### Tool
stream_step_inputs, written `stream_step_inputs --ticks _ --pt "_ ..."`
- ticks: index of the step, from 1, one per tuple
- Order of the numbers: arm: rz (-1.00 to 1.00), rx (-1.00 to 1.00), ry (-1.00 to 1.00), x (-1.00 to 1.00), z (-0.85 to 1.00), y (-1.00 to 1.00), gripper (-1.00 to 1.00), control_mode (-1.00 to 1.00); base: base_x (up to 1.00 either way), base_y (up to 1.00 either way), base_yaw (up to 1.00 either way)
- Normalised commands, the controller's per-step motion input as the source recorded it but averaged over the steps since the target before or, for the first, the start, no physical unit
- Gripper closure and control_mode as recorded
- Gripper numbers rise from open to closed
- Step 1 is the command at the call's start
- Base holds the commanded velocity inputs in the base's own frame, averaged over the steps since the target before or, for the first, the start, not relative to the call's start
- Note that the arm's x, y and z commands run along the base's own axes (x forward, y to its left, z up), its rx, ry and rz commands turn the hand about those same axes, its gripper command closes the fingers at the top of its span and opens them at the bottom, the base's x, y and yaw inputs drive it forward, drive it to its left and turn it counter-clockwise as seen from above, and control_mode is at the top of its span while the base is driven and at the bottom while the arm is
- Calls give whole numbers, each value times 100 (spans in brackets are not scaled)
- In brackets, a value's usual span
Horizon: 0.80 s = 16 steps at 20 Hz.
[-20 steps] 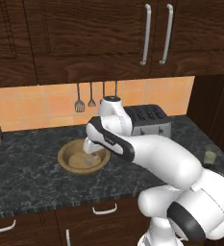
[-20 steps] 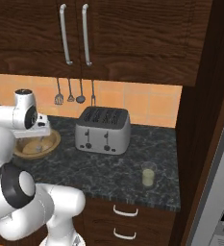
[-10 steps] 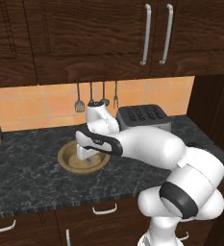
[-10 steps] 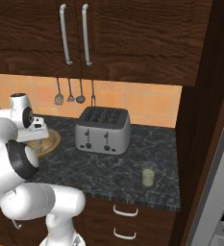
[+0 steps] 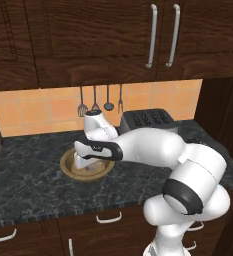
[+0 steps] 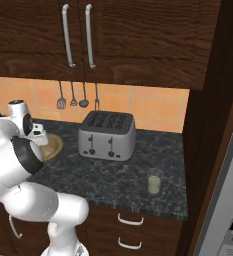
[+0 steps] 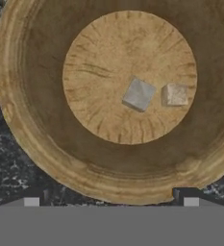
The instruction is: Grab a lemon wedge from the fridge and one ice cube from the ice bowl, and put them in the glass of lemonade.
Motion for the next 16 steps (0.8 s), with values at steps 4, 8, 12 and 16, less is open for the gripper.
stream_step_inputs --ticks 4,8,12,16 --pt "0 0 -1 14 -4 16 -100 -100 0 0 0" --pt "0 0 -3 6 -2 15 -100 -100 0 0 0" --pt "0 0 -7 4 0 7 -100 -100 0 0 0" --pt "0 6 -7 11 5 -2 -100 -100 0 0 0"
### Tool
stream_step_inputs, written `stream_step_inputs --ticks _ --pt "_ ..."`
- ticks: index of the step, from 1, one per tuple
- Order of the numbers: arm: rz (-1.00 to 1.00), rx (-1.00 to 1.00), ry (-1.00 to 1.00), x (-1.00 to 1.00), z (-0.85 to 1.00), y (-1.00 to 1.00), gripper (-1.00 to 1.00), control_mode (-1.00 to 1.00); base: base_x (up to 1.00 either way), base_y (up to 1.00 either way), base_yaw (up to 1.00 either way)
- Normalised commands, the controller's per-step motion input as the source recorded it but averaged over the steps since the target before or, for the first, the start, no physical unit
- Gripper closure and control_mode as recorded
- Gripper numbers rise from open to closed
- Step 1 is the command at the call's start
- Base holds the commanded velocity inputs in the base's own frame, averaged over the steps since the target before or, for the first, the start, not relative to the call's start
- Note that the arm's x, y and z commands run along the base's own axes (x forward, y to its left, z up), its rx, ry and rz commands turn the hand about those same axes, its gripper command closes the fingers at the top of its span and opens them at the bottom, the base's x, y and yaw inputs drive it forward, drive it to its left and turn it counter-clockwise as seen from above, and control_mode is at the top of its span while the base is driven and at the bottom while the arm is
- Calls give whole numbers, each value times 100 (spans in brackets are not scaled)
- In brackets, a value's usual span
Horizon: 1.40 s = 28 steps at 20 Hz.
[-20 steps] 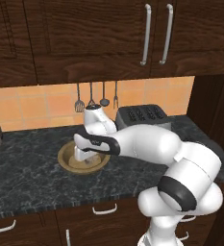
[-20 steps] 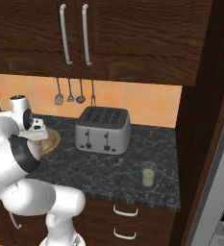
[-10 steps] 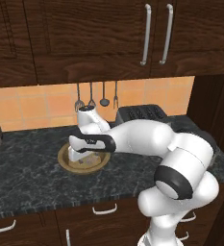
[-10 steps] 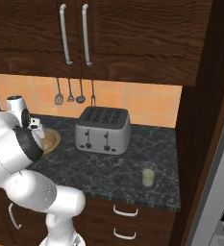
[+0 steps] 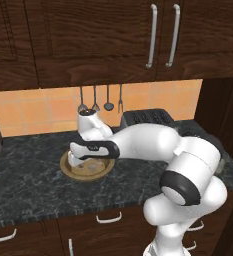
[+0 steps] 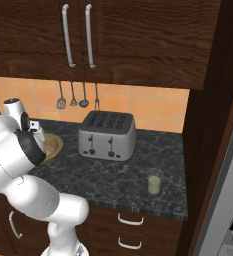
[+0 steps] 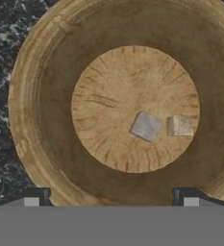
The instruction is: Grab a lemon wedge from the fridge and one ice cube from the ice bowl, and put them in the glass of lemonade.
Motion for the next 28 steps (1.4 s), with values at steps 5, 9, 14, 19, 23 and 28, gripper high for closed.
stream_step_inputs --ticks 5,9,14,19,23,28 --pt "4 11 10 44 0 -2 -100 -100 0 0 0" --pt "4 1 7 33 -13 -6 -100 -100 0 0 0" --pt "0 0 0 10 -27 -2 -100 -100 0 0 0" --pt "0 2 0 1 -45 0 -100 -100 0 0 0" --pt "0 3 0 0 -36 0 -100 -100 0 0 0" --pt "0 1 0 0 -19 3 -100 -100 0 0 0"
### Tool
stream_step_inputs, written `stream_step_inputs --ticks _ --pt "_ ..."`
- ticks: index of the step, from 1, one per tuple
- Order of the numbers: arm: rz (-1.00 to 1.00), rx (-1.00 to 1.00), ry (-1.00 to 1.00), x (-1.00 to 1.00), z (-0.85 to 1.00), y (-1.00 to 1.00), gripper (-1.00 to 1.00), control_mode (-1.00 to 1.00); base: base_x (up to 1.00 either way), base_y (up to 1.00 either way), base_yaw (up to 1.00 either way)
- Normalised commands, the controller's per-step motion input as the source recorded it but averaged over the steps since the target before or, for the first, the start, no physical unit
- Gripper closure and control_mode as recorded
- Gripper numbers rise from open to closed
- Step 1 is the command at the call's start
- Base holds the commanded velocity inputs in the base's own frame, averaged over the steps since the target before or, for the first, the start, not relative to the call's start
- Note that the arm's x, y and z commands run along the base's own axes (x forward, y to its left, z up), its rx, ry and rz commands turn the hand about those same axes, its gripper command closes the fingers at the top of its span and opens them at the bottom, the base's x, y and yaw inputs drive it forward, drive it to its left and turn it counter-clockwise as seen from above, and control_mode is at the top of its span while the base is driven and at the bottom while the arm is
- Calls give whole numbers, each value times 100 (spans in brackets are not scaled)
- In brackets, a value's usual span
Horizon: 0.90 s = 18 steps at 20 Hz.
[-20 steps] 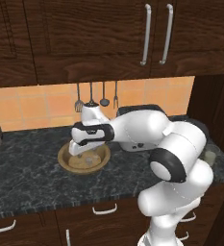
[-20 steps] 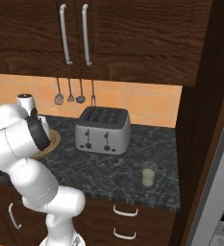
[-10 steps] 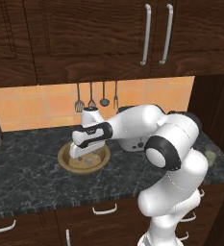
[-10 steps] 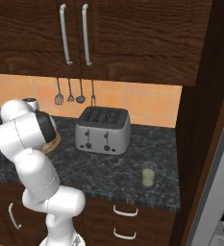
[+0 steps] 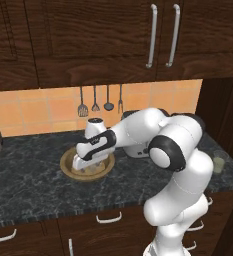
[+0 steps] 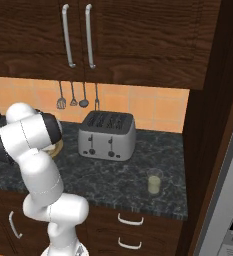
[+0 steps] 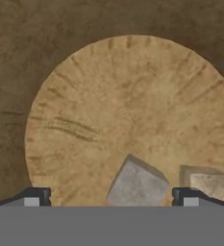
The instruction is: Grab a lemon wedge from the fridge and one ice cube from the ice bowl, and put them in the glass of lemonade.
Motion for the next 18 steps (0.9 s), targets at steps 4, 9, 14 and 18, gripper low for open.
stream_step_inputs --ticks 4,9,14,18 --pt "0 0 0 0 -4 12 -100 -100 0 0 0" --pt "0 0 0 0 0 8 -100 -100 0 0 0" --pt "0 0 0 0 0 0 -100 -100 0 0 0" --pt "0 0 0 7 -12 0 -100 -100 0 0 0"
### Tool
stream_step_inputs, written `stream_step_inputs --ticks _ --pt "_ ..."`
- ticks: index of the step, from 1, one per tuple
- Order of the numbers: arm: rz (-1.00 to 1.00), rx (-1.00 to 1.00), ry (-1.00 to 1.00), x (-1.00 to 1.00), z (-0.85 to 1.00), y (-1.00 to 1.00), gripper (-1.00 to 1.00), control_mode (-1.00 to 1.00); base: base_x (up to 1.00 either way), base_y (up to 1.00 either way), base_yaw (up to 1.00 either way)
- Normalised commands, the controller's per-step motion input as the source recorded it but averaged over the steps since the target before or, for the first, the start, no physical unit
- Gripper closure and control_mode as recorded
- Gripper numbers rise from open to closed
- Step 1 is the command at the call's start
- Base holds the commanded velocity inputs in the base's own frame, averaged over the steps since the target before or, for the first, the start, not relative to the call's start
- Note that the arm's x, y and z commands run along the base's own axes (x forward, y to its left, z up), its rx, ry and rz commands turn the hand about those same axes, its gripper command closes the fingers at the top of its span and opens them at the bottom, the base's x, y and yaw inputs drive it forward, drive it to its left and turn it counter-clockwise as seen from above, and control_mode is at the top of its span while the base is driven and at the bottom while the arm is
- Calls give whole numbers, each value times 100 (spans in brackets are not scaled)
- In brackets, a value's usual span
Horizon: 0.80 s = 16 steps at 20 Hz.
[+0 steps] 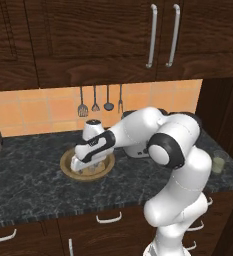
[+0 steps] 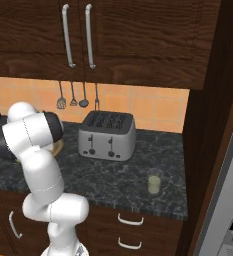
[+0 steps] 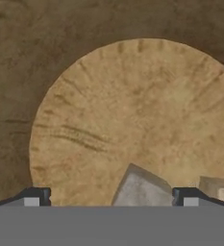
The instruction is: Grab a lemon wedge from the fridge and one ice cube from the ice bowl, and put them in the glass of lemonade.
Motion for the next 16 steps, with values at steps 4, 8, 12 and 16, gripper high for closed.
stream_step_inputs --ticks 4,8,12,16 --pt "0 0 0 3 -26 0 -100 -100 0 0 0" --pt "0 0 0 0 -1 0 -100 -100 0 0 0" --pt "0 0 0 0 0 0 100 -100 0 0 0" --pt "0 0 0 0 0 0 100 -100 0 0 0"
